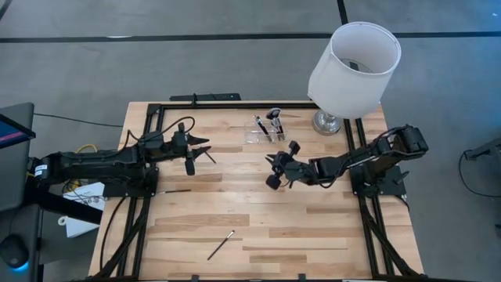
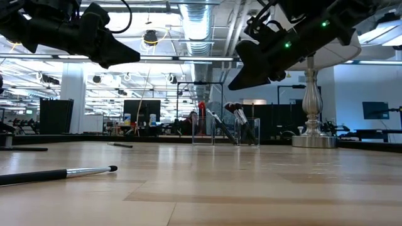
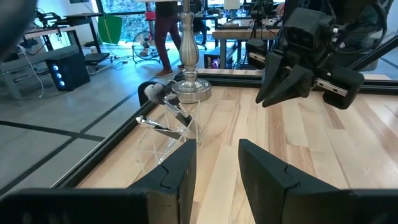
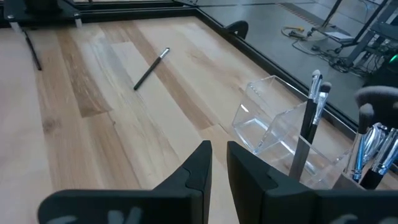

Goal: Put items in baskets/containers
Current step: Put the silver eyeshadow brush into the transparent organizer

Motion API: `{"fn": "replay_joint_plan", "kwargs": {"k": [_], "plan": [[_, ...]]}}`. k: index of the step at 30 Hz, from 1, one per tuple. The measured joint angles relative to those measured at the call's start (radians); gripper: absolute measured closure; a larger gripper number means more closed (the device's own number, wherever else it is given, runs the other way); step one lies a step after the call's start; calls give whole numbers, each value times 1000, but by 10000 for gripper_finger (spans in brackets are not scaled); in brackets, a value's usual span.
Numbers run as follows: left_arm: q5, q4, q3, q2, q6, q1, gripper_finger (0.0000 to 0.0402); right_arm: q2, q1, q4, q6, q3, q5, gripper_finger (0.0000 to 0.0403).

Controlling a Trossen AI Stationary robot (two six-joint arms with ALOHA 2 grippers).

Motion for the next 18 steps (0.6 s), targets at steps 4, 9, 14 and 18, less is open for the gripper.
{"fn": "replay_joint_plan", "kwargs": {"k": [4,9,14,18], "plan": [[0,2,0,0,0,0,284,0,-6,0,0,0,0,361],[0,8,0,0,0,0,284,0,-5,0,3,0,-1,361],[0,15,0,0,0,0,284,10,-6,35,67,0,-182,361],[0,19,0,0,0,0,284,80,10,164,48,0,-376,361]]}}
